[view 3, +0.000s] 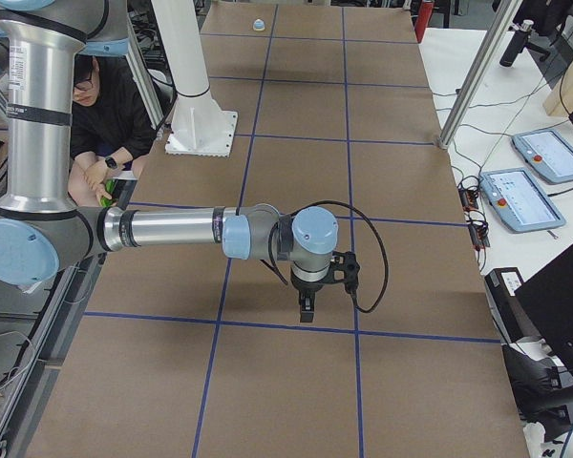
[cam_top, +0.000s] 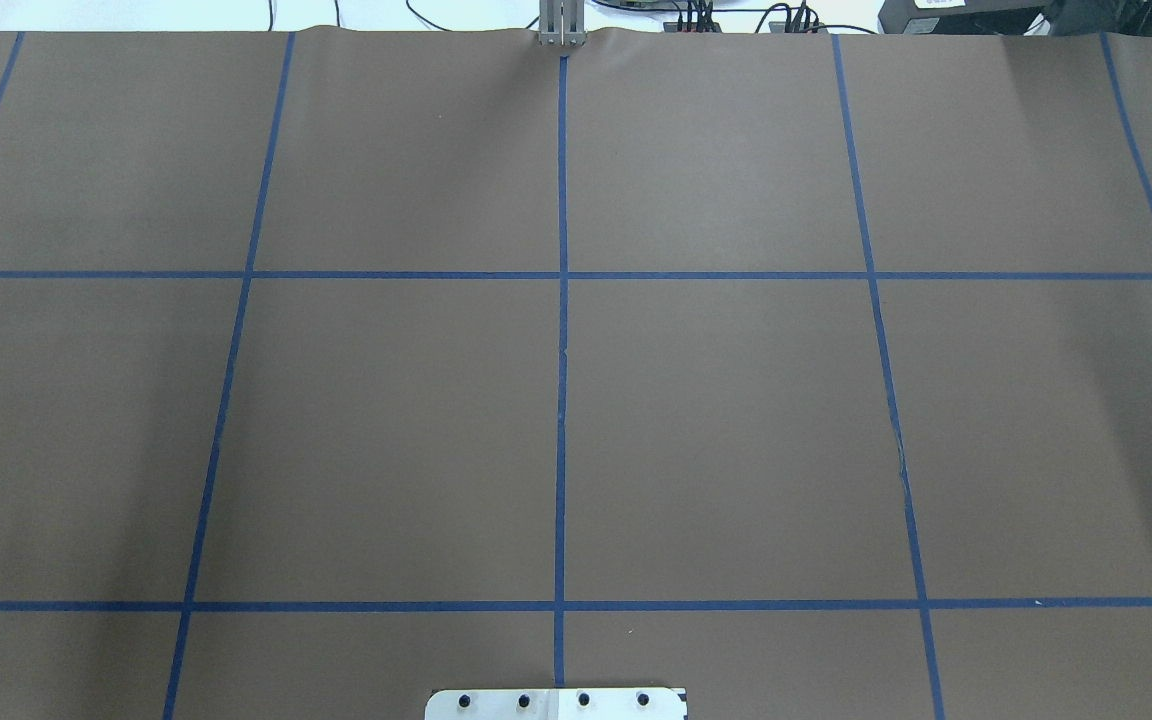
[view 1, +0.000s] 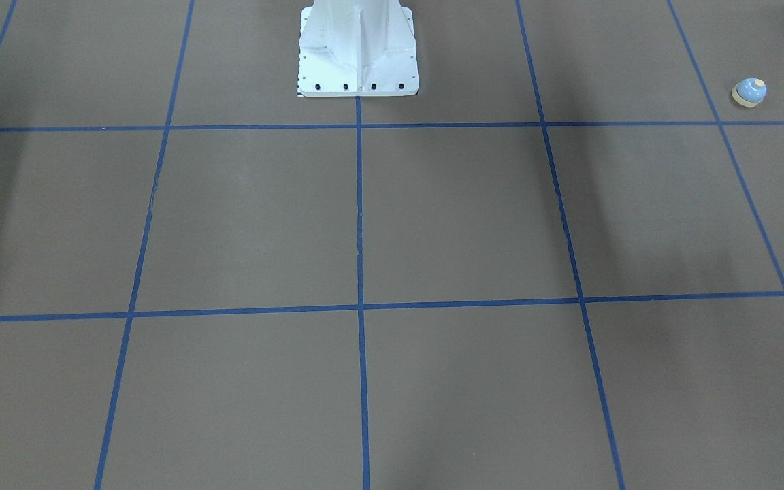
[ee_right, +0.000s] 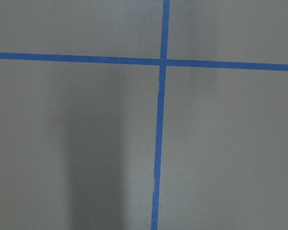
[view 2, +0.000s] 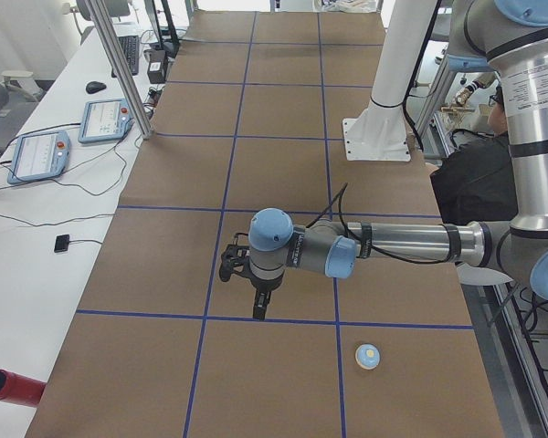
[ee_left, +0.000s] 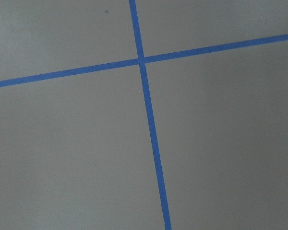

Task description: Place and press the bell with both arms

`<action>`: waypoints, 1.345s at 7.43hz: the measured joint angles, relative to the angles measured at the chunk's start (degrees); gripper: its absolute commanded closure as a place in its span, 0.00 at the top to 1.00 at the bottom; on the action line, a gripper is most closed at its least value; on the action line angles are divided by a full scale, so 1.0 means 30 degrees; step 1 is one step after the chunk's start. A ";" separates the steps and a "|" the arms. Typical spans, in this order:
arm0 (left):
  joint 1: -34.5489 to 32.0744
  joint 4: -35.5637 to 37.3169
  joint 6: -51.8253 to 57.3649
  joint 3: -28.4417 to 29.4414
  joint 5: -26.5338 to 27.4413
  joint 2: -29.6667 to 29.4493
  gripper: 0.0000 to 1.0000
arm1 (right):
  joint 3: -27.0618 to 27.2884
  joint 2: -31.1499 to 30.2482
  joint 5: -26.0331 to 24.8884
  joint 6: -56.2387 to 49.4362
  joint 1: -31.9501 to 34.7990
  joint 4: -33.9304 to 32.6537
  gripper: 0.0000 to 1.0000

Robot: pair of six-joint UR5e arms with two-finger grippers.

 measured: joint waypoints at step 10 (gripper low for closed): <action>1.0396 1.0307 -2.2851 -1.1060 0.6797 -0.2277 1.00 | 0.0085 -0.0118 -0.0067 -0.0012 0.0000 0.0000 1.00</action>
